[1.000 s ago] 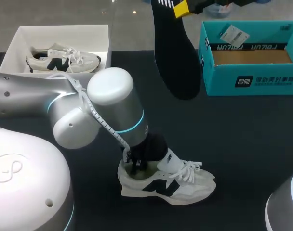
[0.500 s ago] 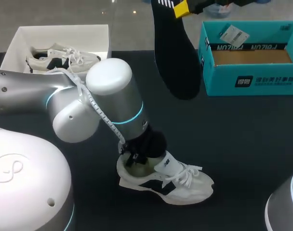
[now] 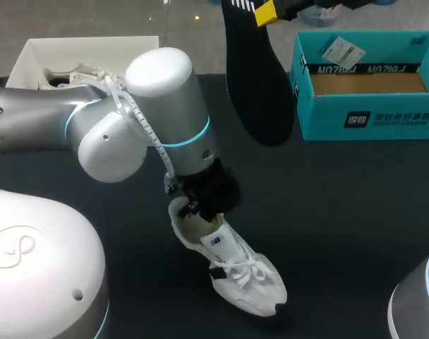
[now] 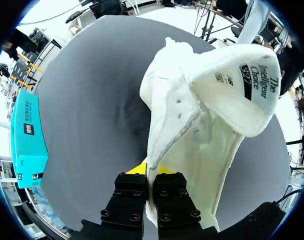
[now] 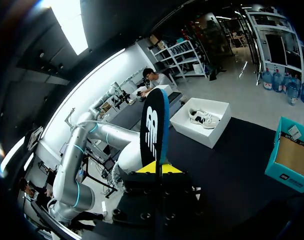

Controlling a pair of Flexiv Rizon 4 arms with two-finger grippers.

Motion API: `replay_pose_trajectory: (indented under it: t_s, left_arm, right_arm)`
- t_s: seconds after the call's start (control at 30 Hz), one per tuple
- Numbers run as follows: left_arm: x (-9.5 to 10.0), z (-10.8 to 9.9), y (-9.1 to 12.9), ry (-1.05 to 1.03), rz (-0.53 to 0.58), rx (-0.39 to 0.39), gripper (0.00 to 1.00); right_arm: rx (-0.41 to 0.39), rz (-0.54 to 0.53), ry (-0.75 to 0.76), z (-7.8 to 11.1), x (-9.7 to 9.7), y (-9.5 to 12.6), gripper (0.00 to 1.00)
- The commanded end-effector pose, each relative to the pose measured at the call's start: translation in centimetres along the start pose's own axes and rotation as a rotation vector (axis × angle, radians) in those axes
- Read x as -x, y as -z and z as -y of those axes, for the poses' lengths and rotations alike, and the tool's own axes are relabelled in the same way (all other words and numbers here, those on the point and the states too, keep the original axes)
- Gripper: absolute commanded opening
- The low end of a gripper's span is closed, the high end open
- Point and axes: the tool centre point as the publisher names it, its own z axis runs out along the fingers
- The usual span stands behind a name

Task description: Take the shoe out of the shoebox, open the shoe tongue, remove and reinsert the insole, then place the shoe into the shoebox

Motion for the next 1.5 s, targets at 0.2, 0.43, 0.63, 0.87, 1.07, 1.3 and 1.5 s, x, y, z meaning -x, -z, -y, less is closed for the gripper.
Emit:
replay_pose_trajectory:
  t_s: [0.2,0.43,0.63,0.87,1.07,1.3,1.5]
  left_arm:
    - [-0.2,-0.3,1.1,-0.141,-0.017,-0.059,0.00]
    - [-0.1,0.2,2.3,-0.256,-0.011,-0.059,0.00]
    - [-0.3,0.8,2.2,-0.311,-0.017,-0.049,0.00]
    - [-0.1,1.7,2.1,-0.338,0.005,-0.050,0.00]
    - [-0.1,2.7,2.2,-0.419,0.031,-0.089,0.00]
    - [0.7,3.9,1.5,-0.521,0.026,-0.086,0.00]
    - [1.4,4.7,1.3,-0.617,0.000,-0.079,0.00]
  right_arm:
    - [-0.003,0.001,-0.001,-0.2,0.0,-0.2,0.00]
    - [-0.003,0.001,-0.001,-0.2,0.0,-0.2,0.00]
    - [-0.003,0.001,-0.001,-0.2,0.0,-0.2,0.00]
    - [0.024,0.052,0.000,0.0,0.2,2.0,0.00]
    - [0.035,0.074,-0.004,0.5,0.3,3.3,0.00]
    - [0.042,0.086,-0.013,0.6,0.4,3.8,0.00]
    - [0.042,0.086,-0.013,0.6,0.4,3.8,0.00]
